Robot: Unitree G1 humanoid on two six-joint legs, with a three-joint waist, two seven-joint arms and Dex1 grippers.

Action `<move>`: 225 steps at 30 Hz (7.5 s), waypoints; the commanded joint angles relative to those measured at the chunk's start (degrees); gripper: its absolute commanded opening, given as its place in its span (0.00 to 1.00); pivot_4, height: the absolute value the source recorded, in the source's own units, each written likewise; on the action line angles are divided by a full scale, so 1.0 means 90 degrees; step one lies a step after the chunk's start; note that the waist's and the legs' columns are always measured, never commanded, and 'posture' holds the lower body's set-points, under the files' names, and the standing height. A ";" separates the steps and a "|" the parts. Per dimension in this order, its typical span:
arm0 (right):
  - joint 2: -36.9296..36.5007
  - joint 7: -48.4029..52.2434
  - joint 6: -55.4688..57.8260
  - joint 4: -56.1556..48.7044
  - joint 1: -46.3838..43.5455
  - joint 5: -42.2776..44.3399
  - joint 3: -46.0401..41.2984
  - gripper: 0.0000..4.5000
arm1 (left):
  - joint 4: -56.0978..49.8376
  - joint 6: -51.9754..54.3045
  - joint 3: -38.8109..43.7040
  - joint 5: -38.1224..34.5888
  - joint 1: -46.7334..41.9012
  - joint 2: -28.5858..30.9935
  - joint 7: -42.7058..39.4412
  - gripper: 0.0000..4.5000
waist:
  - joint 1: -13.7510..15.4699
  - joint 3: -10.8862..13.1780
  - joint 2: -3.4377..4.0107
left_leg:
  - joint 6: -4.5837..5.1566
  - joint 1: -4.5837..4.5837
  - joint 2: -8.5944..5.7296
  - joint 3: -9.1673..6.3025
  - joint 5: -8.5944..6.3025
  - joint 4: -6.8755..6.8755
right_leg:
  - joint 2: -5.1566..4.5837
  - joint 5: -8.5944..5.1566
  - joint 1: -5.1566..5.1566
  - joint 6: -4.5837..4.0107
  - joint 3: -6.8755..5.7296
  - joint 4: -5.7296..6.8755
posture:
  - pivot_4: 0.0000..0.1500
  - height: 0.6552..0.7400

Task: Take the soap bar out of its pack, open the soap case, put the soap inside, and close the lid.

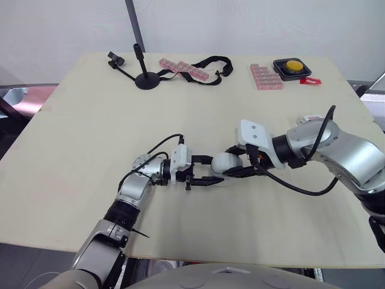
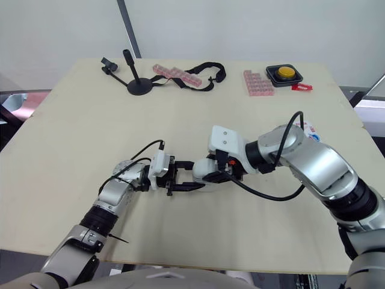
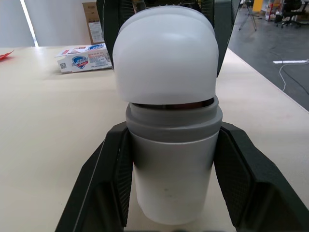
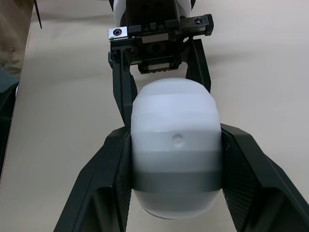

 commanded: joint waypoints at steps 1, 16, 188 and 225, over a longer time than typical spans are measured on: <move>0.0043 0.0048 0.0297 -0.0165 -0.0027 0.0239 0.0081 0.43 | -0.0106 0.0015 -0.0003 0.0044 0.0023 0.0014 0.0072 0.42 | 0.0006 0.0000 0.0000 | 0.0000 0.0000 0.0000 0.0000 0.0000 0.0000 | 0.0000 0.0000 0.0000 0.0000 0.0000 0.0000 | 1.00 1.00; 0.0057 0.0083 0.0507 -0.0266 -0.0124 0.0298 0.0104 0.43 | -0.0108 0.0044 -0.0021 0.0063 0.0027 0.0004 0.0110 0.42 | 0.0039 0.0000 0.0000 | 0.0000 -0.0001 0.0000 0.0000 0.0000 0.0000 | 0.0001 0.0000 -0.0001 0.0000 -0.0001 -0.0002 | 1.00 1.00; -0.0121 0.0088 -0.0115 0.0175 -0.0345 -0.0186 0.0042 1.00 | -0.0293 0.0150 -0.0128 0.0173 0.0151 0.0032 0.0084 0.42 | 0.0082 -0.0011 -0.0013 | -0.0001 -0.0009 0.0002 0.0006 0.0001 0.0007 | 0.0003 0.0000 -0.0015 0.0000 0.0007 0.0010 | 1.00 1.00; 0.0597 -0.0159 -0.1020 0.0202 0.2292 0.1743 -0.4203 0.81 | -0.0192 0.0114 -0.0049 0.0133 0.0158 0.0205 -0.0080 0.42 | 0.0118 -0.0014 -0.0015 | -0.0001 -0.0023 0.0009 0.0006 -0.0001 0.0012 | 0.0011 -0.0001 -0.0016 -0.0002 0.0001 0.0000 | 1.00 1.00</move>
